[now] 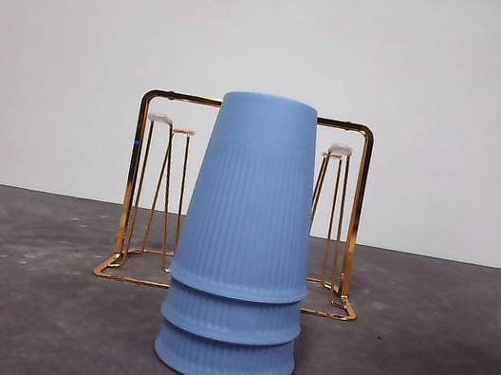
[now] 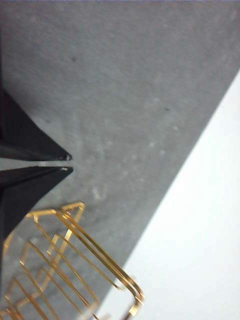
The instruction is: Pick the top cup and place it on cupholder, pick up the mid cup and place it on cupholder, last pick the bottom cup and place it on cupholder.
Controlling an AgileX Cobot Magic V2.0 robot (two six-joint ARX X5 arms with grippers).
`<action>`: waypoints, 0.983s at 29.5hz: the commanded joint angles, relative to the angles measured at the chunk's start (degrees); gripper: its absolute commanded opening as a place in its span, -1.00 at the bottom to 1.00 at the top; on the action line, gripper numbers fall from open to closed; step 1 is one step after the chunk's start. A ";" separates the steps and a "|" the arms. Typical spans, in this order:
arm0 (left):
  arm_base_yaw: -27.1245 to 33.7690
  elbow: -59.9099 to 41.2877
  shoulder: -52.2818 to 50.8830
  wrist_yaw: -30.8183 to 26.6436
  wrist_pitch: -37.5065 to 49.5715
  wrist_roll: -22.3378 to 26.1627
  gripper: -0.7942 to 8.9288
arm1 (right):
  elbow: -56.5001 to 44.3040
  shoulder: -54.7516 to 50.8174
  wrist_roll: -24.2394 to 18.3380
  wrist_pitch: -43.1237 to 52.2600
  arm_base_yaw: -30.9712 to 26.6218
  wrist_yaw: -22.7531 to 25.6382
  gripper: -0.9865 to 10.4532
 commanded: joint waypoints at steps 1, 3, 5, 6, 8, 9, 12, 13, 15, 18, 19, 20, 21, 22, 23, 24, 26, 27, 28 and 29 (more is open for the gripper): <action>0.11 3.78 0.17 0.55 0.04 -1.11 -0.82 | 3.96 -0.11 1.09 0.92 -0.07 -0.22 -0.82; 0.11 5.81 0.52 0.57 -1.33 -1.09 -0.82 | 6.21 -0.09 1.09 0.68 -0.07 -0.31 -0.82; 0.11 8.48 1.29 0.85 -3.19 -1.07 -0.82 | 9.31 -0.02 1.03 -0.39 -0.07 -0.46 -0.82; 0.11 9.49 1.64 0.96 -3.87 -1.05 -0.82 | 10.58 0.26 0.98 -0.76 -0.07 -0.55 -0.82; 0.11 11.96 2.80 1.07 -4.96 -0.74 -0.82 | 13.77 1.09 0.50 -1.88 -0.07 -1.09 -0.82; 0.11 12.90 3.34 1.44 -5.09 -0.61 -0.82 | 15.15 1.62 0.28 -2.38 -0.07 -1.62 -0.82; 0.11 16.44 5.51 3.10 -5.44 -0.39 -0.82 | 20.00 4.15 -1.18 -4.90 -0.07 -3.15 -0.82; 0.11 17.94 6.51 4.04 -6.01 0.17 -0.82 | 21.79 5.40 -2.08 -6.12 -0.07 -3.89 -0.82; 0.11 20.65 8.26 5.44 -8.09 2.29 -0.82 | 24.55 7.48 -3.54 -8.09 -0.07 -5.57 -0.82; 0.11 25.11 11.52 8.00 -11.87 5.75 -0.82 | 29.16 11.63 -6.21 -11.93 -0.07 -8.09 -0.82; 0.11 26.84 13.00 9.57 -13.14 7.76 -0.82 | 30.99 13.44 -7.10 -13.59 -0.07 -9.22 -0.82; 0.11 28.13 14.14 10.88 -14.29 9.38 -0.82 | 32.30 14.80 -7.74 -14.80 -0.07 -10.49 -0.82; 0.11 29.40 15.34 12.24 -15.50 10.95 -0.82 | 33.64 16.13 -8.59 -16.06 -0.07 -12.11 -0.82; 0.11 31.02 16.90 13.90 -17.35 13.09 -0.82 | 35.45 17.99 -10.10 -17.90 -0.07 -14.32 -0.82; 0.11 32.26 18.16 15.04 -18.84 14.64 -0.82 | 36.83 19.39 -11.32 -19.37 -0.07 -16.06 -0.82; 0.11 33.48 19.45 16.35 -20.37 16.13 -0.82 | 38.29 20.85 -12.46 -20.98 -0.07 -17.75 -0.82; 0.04 36.13 22.45 19.39 -24.22 19.30 -0.82 | 41.51 24.37 -15.06 -24.74 -0.04 -21.68 -0.82; -0.04 37.27 23.80 20.57 -26.01 20.68 -0.82 | 42.88 25.86 -16.26 -26.49 -0.04 -23.37 -0.82; -0.28 38.51 25.24 21.81 -28.17 22.38 -0.82 | 44.54 27.65 -17.77 -28.74 -0.04 -25.53 -0.82; -0.57 39.39 26.32 22.67 -29.81 23.65 -0.82 | 45.70 28.94 -18.86 -30.51 -0.04 -27.17 -0.82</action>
